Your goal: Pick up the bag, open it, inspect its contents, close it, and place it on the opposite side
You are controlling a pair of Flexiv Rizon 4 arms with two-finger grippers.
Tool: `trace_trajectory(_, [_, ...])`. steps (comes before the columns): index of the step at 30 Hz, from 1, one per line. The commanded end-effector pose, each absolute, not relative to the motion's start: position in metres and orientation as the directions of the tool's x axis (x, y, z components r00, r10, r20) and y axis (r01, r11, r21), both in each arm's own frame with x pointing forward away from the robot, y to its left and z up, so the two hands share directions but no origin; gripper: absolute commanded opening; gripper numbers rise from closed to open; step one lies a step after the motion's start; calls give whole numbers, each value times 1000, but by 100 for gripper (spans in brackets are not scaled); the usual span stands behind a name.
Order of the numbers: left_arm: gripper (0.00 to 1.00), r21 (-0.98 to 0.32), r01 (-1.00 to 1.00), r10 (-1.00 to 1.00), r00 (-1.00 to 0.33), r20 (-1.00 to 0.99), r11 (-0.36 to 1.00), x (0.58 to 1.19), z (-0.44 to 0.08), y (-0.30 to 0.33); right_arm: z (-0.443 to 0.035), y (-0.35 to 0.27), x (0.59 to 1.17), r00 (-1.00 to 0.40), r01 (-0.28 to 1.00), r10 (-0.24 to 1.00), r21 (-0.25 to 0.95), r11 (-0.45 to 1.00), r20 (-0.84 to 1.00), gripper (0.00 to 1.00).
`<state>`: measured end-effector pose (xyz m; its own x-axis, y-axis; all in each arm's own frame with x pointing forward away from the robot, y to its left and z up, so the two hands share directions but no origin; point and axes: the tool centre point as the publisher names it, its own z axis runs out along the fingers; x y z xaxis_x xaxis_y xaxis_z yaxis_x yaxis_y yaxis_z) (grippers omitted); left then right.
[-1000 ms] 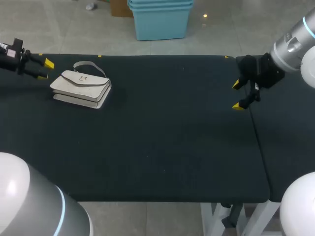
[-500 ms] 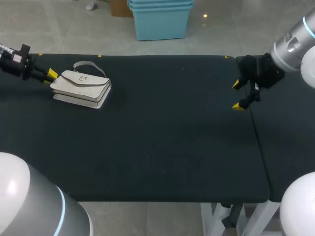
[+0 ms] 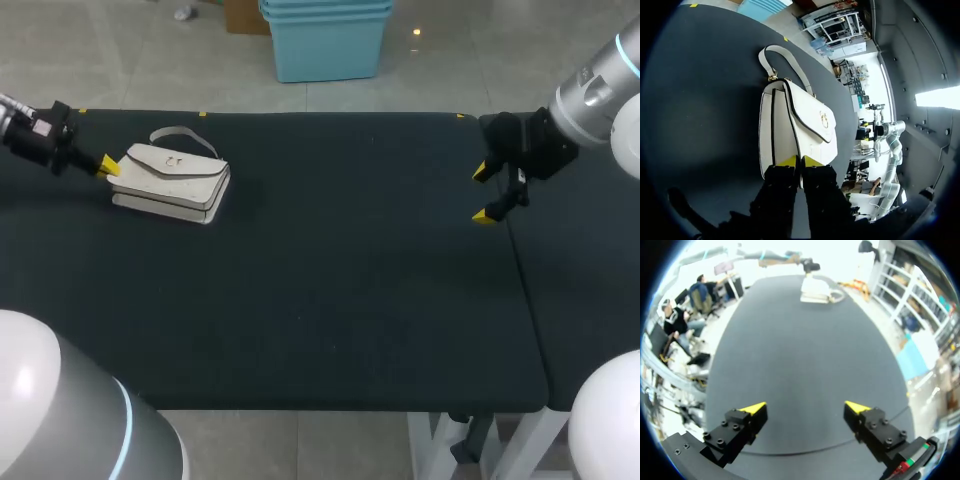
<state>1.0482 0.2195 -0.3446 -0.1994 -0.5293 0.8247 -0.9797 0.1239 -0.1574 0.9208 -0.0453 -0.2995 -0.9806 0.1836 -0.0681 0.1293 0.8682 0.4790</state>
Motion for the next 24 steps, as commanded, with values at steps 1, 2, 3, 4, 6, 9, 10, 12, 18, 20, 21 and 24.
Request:
trace_trajectory(1, [0,192,-763,-472,-163,866,618,1046,-350,211,-299,-45,921,-981,129,184,479,868,-68,100])
trace_trajectory(2, [0,194,-762,-472,-162,867,617,1042,-352,206,-299,-45,921,-981,129,184,479,868,-68,100])
trace_trajectory(3, [0,196,-762,-473,-160,866,617,1040,-353,203,-299,-45,921,-981,129,184,479,868,-68,100])
trace_trajectory(4, [0,205,-764,-475,-147,868,612,1037,-356,196,-299,-45,921,-981,129,184,479,868,-68,100])
trace_trajectory(6, [0,210,-770,-480,-140,866,603,1031,-360,185,-299,-45,921,-981,129,184,479,868,-68,100])
trace_trajectory(9, [0,211,-785,-483,-126,867,583,1023,-365,170,-299,-45,921,-981,129,184,479,868,-68,100])
trace_trajectory(10, [0,209,-788,-483,-125,867,579,1020,-366,165,-299,-45,921,-981,129,184,479,868,-68,100])
trace_trajectory(12, [0,198,-800,-478,-123,870,566,1016,-366,157,-299,-45,921,-981,129,184,479,868,-68,100])
trace_trajectory(18, [58,166,-802,-472,-158,867,574,1008,-357,144,-299,-45,921,-981,129,184,479,868,-68,100])
trace_trajectory(20, [100,155,-795,-471,-179,864,587,1009,-350,146,-299,-45,921,-981,129,184,479,868,-68,100])
trace_trajectory(21, [100,152,-789,-474,-193,859,595,1010,-346,149,-299,-45,921,-981,129,184,479,868,-68,100])
trace_trajectory(24, [100,141,-763,-484,-244,840,631,1015,-336,156,-299,-45,921,-981,129,184,479,868,-68,100])
